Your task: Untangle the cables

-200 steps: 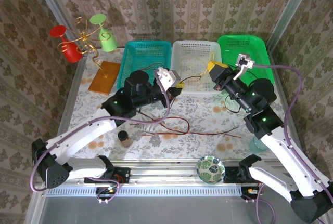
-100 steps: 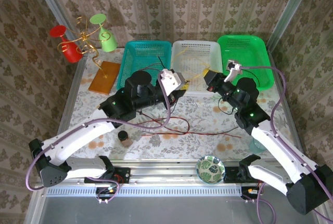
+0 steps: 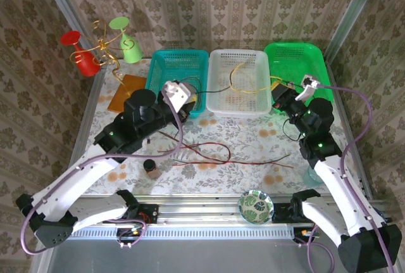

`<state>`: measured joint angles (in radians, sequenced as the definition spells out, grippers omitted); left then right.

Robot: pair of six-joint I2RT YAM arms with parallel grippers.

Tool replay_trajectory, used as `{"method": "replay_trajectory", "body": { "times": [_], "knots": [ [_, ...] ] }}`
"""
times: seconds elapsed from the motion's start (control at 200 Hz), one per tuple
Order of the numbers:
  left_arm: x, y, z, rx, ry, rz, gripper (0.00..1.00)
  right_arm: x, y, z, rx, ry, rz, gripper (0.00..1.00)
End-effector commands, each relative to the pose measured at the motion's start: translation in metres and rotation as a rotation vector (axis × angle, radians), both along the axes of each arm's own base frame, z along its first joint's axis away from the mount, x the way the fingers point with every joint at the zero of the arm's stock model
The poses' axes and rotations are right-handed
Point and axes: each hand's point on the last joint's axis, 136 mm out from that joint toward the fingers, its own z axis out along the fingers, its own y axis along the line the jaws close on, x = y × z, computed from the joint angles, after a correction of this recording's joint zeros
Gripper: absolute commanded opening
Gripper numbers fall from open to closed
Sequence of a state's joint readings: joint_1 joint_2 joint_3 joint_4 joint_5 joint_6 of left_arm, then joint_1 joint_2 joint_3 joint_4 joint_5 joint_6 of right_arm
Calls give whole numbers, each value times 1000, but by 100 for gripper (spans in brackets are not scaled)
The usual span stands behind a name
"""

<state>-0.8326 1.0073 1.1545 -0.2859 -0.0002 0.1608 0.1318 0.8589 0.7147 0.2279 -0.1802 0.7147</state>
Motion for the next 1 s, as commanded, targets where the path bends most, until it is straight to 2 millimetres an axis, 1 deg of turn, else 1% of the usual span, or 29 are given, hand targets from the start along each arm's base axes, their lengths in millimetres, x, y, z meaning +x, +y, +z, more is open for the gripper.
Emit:
{"method": "replay_trajectory", "body": {
  "times": [0.0, 0.07, 0.21, 0.255, 0.315, 0.375, 0.425, 0.52, 0.59, 0.695, 0.725, 0.775, 0.815, 0.87, 0.88, 0.92, 0.995],
  "knots": [
    [13, 32, -7, -6, 35, 148, 0, 0, -16, -12, 9, 41, -53, 0],
    [21, 48, -5, -22, 30, 233, 0, 0, -22, -11, 8, 41, -65, 0],
    [31, 74, -1, -63, 33, 365, 0, 0, -32, -12, 1, 46, -89, 0],
    [34, 80, 0, -69, 29, 396, 0, 0, -35, -12, 0, 48, -96, 0],
    [34, 82, 1, -83, 25, 395, 0, -1, -38, -14, -4, 52, -100, 0],
    [33, 77, 3, -110, 34, 373, 0, -3, -40, -15, -18, 56, -105, 0],
    [33, 71, 1, -116, 53, 349, 0, -4, -43, -16, -28, 61, -112, 0],
    [34, 65, -4, -104, 80, 336, 0, -4, -48, -18, -29, 67, -127, 0],
    [32, 58, -4, -111, 83, 305, 0, -1, -49, -21, -41, 86, -129, 0],
    [28, 46, -1, -127, 84, 259, 0, 9, -55, -33, -22, 167, -168, 0],
    [28, 44, 0, -125, 84, 254, 0, 13, -56, -37, -22, 190, -173, 0],
    [26, 39, 2, -119, 83, 237, 0, 23, -51, -42, -49, 226, -163, 0],
    [25, 35, 3, -113, 82, 224, 0, 30, -48, -49, -74, 278, -168, 0],
    [24, 29, 6, -107, 78, 201, 0, 42, -40, -60, -112, 348, -164, 0],
    [23, 28, 6, -106, 77, 197, 0, 44, -38, -59, -120, 351, -159, 0],
    [22, 23, 8, -103, 74, 180, 0, 55, -28, -67, -155, 380, -138, 0],
    [21, 20, 11, -96, 71, 171, 0, 75, -16, -79, -214, 415, -137, 0]
  ]
}}
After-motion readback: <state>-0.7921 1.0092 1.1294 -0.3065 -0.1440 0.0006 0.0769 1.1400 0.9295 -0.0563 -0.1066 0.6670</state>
